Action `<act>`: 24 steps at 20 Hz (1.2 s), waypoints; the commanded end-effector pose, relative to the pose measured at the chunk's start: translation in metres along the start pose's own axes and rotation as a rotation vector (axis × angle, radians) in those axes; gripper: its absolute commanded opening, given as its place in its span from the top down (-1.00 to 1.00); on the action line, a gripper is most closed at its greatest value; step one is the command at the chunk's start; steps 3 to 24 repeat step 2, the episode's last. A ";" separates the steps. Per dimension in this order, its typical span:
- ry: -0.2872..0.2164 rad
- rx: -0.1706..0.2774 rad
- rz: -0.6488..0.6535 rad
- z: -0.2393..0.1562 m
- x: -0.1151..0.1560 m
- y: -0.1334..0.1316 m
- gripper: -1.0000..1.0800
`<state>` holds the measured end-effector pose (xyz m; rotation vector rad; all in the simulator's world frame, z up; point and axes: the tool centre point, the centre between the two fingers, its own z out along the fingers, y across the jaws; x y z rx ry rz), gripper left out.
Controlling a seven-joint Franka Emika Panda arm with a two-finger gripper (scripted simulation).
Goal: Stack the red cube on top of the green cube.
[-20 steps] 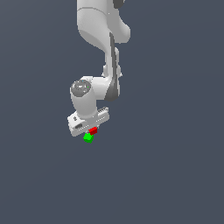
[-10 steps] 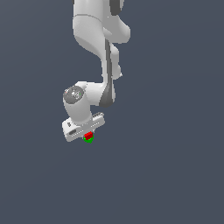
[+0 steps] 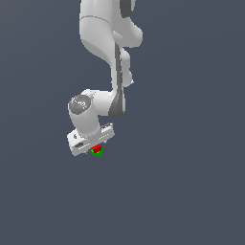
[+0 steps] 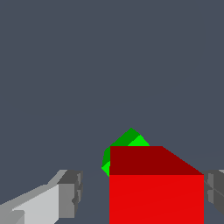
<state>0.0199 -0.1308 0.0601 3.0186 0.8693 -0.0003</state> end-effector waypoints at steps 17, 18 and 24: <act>0.000 0.000 0.000 0.000 0.000 0.000 -0.92; 0.000 0.000 0.000 0.000 0.000 0.000 -0.92; 0.000 0.000 0.000 0.000 0.000 0.000 -0.92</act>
